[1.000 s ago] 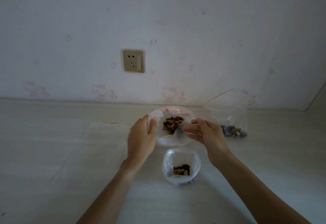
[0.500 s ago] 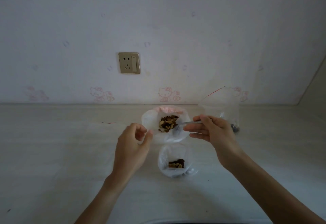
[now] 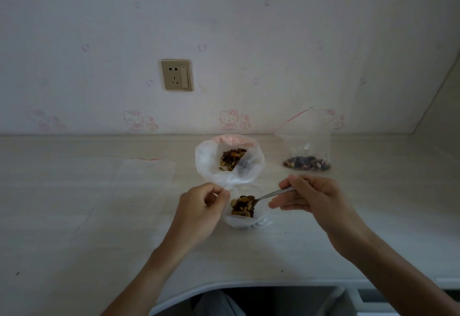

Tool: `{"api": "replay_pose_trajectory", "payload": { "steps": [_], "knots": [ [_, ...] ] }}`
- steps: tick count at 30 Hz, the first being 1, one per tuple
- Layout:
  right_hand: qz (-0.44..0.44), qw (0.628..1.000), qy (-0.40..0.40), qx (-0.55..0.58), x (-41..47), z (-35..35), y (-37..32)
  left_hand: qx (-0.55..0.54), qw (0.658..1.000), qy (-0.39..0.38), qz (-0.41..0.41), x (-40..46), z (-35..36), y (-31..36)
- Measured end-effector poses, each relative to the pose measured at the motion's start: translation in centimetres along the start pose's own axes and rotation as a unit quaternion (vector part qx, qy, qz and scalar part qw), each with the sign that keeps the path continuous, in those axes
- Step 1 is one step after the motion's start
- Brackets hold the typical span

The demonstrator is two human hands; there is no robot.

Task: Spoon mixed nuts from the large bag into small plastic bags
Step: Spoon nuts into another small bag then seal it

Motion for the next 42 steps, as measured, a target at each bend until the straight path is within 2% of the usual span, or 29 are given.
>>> {"api": "replay_pose_trajectory", "payload": {
  "steps": [2, 4, 7, 9, 12, 15, 19, 22, 24, 27, 30, 33, 36, 38, 42],
  "knots": [
    [-0.083, 0.988, -0.011, -0.129, -0.4, 0.8, -1.2, -0.025, 0.999, -0.008, -0.017, 0.2, 0.3, 0.1],
    [-0.181, 0.949, -0.039, -0.254, -1.2, 2.0, -2.6, -0.048, 0.998, -0.015, -0.035, 0.3, 0.5, 0.1],
    [-0.299, 0.886, -0.096, -0.342, -2.4, 3.6, -3.9, -0.066, 0.996, -0.023, -0.05, 0.3, 0.7, -0.1],
    [-0.345, 0.844, -0.125, -0.392, -2.9, 4.5, -3.9, -0.084, 0.995, -0.025, -0.057, 0.2, 0.7, -0.3],
    [-0.376, 0.821, -0.118, -0.413, -3.0, 4.5, -4.0, -0.068, 0.997, -0.012, -0.043, 0.1, 0.0, -0.3],
    [-0.37, 0.842, -0.096, -0.381, -2.7, 3.6, -4.0, -0.041, 0.999, 0.004, -0.029, 0.3, -0.8, -0.3],
    [-0.28, 0.931, -0.048, -0.228, -1.4, 1.6, -3.5, -0.015, 1.0, 0.001, -0.018, 0.2, -1.5, -0.3],
    [-0.189, 0.977, 0.007, -0.096, 0.1, 0.4, -2.3, -0.01, 1.0, -0.001, -0.015, 0.2, -1.8, -0.2],
    [-0.097, 0.995, 0.034, 0.015, 1.4, 0.0, -0.9, -0.007, 1.0, 0.001, -0.015, 0.5, -2.2, -0.1],
    [-0.007, 0.992, 0.049, 0.114, 3.2, 0.2, 0.4, 0.006, 0.999, 0.039, -0.006, 1.8, -3.2, 0.3],
    [0.019, 0.991, 0.052, 0.118, 5.0, 1.0, 0.4, 0.029, 0.992, 0.119, 0.022, 3.6, -4.5, 1.0],
    [0.018, 0.996, 0.061, 0.068, 6.7, 2.1, 0.2, 0.058, 0.979, 0.191, 0.041, 5.6, -5.4, 1.3],
    [0.019, 0.998, 0.058, 0.022, 8.0, 3.3, 0.4, 0.12, 0.982, 0.137, -0.047, 7.9, -4.4, -0.3],
    [0.029, 0.998, 0.051, 0.011, 8.6, 3.9, 0.7, 0.093, 0.986, 0.1, -0.093, 8.6, -3.3, -1.4],
    [0.047, 0.998, 0.048, -0.002, 9.3, 4.6, 1.7, 0.027, 0.993, 0.078, -0.083, 8.3, -1.7, -2.7]
  ]
}}
Point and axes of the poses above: each hand's wrist, its own x-axis towards the middle knuckle, its own z-axis out of the palm, y = z × x, the point moved 7 cm from there along x, towards the middle knuckle, and after that the axes turned 9 degrees about -x, right-handed, at the moved point
